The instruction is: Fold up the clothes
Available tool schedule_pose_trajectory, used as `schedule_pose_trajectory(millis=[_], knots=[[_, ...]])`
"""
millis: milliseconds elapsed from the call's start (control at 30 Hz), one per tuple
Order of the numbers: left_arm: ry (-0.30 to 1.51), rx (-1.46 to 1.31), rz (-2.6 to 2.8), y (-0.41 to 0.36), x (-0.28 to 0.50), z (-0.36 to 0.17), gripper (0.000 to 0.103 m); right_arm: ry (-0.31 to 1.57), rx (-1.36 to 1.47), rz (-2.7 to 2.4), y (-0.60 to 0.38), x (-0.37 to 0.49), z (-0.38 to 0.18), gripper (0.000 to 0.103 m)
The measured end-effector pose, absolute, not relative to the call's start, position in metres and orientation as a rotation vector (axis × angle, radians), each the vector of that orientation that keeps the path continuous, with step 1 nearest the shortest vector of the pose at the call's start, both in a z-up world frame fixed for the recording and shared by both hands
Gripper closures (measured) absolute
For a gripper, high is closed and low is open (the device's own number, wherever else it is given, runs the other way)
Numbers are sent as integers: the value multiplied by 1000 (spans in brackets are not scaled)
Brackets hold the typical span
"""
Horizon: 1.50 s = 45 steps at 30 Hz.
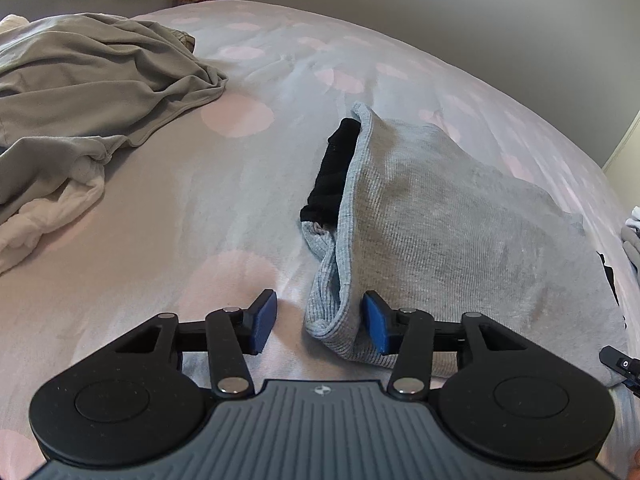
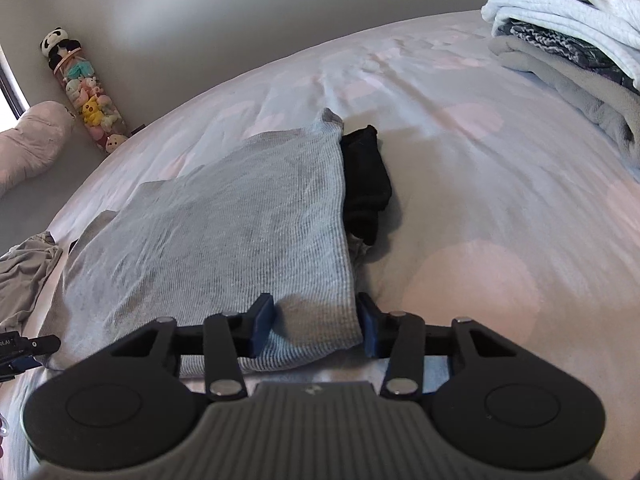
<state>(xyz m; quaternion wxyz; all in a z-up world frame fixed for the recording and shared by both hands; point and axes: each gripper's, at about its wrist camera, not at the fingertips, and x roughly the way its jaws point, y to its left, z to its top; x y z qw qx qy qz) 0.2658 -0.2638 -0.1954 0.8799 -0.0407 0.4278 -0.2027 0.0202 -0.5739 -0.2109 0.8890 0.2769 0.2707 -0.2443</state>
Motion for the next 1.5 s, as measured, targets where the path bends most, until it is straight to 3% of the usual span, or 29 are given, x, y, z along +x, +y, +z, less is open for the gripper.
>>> schedule_pose_trajectory(millis=[67, 133, 267, 1133, 1500], knots=[[889, -84, -445, -266, 266, -196, 78, 559, 565, -500, -574, 22, -212, 72], [894, -89, -473, -268, 266, -197, 87, 555, 565, -491, -574, 23, -211, 78], [887, -84, -494, -270, 265, -196, 94, 551, 540, -483, -571, 24, -207, 85], [1015, 94, -546, -228, 225, -118, 97, 687, 775, -445, -545, -46, -140, 88], [1087, 197, -548, -195, 171, -112, 97, 835, 665, -389, -487, -89, -130, 88]])
